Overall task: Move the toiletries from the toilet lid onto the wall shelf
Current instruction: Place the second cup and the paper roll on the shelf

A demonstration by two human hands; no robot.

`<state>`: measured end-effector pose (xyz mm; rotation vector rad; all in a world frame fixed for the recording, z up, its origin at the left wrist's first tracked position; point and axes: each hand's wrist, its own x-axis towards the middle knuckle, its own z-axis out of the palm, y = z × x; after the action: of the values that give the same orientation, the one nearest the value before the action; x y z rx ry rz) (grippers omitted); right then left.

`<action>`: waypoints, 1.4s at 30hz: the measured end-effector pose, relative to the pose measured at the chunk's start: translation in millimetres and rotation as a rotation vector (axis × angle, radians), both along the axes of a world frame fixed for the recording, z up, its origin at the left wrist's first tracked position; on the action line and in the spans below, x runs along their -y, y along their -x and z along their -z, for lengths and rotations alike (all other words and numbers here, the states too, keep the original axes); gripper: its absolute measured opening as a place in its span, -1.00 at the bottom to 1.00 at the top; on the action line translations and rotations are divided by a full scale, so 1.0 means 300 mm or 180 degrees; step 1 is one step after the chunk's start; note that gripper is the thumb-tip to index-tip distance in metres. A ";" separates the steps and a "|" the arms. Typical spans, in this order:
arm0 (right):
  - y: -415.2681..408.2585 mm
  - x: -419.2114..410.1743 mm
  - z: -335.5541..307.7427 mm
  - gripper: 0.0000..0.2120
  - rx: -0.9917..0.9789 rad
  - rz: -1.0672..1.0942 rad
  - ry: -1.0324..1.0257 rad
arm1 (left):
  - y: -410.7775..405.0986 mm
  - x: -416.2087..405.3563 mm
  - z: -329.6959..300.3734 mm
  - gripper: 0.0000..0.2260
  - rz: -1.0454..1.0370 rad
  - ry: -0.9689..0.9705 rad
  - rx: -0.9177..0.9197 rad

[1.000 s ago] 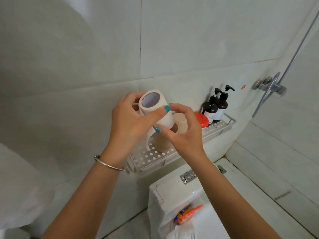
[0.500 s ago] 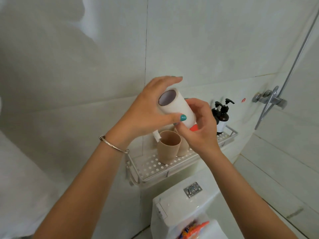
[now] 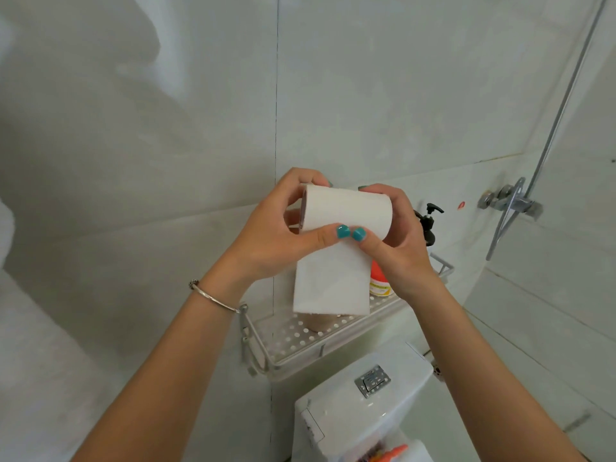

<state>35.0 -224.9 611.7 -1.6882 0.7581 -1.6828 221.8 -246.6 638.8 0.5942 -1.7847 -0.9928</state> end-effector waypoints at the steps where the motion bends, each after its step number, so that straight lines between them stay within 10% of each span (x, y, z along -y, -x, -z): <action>1: 0.001 0.000 -0.004 -0.45 -0.0007 -0.0059 -0.0050 | 0.002 -0.002 0.000 -0.59 0.0005 0.0002 0.0000; 42: -0.024 0.016 0.042 -0.57 -0.0220 -0.0121 -0.1131 | -0.025 0.012 0.187 -0.66 -0.0229 -0.0602 -0.0655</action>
<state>42.3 -229.6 599.2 -1.5051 0.9865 -1.3738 229.3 -250.2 582.5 0.6442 -1.4899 -1.1384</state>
